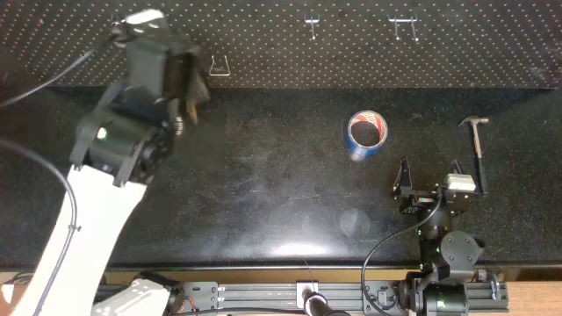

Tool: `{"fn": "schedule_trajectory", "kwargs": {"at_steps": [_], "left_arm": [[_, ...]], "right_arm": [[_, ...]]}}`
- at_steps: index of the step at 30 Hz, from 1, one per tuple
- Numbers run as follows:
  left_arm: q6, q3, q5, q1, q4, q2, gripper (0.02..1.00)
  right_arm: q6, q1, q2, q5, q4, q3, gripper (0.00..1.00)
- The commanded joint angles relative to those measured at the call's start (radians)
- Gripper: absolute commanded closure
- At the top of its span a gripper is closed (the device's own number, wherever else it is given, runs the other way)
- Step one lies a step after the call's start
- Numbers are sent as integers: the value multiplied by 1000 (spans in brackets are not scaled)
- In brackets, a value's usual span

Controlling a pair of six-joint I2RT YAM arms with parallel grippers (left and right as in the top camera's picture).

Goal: Place Tools Onto Pegboard

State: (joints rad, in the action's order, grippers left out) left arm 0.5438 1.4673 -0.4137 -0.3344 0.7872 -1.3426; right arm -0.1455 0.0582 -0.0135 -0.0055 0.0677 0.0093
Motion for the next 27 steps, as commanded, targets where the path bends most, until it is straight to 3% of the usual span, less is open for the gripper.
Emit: {"fn": "schedule_trajectory", "kwargs": {"at_steps": [1, 8, 27], "left_arm": [[-145, -372, 90, 77, -510, 127, 991], [-325, -439, 93, 5, -920, 28, 989], [-325, -460, 85, 5, -1079, -164, 991]], "right_arm": [[-11, -1, 7, -5, 3, -5, 9], [-11, -1, 7, -5, 2, -5, 9], [-11, -1, 7, -5, 2, -5, 9]]}}
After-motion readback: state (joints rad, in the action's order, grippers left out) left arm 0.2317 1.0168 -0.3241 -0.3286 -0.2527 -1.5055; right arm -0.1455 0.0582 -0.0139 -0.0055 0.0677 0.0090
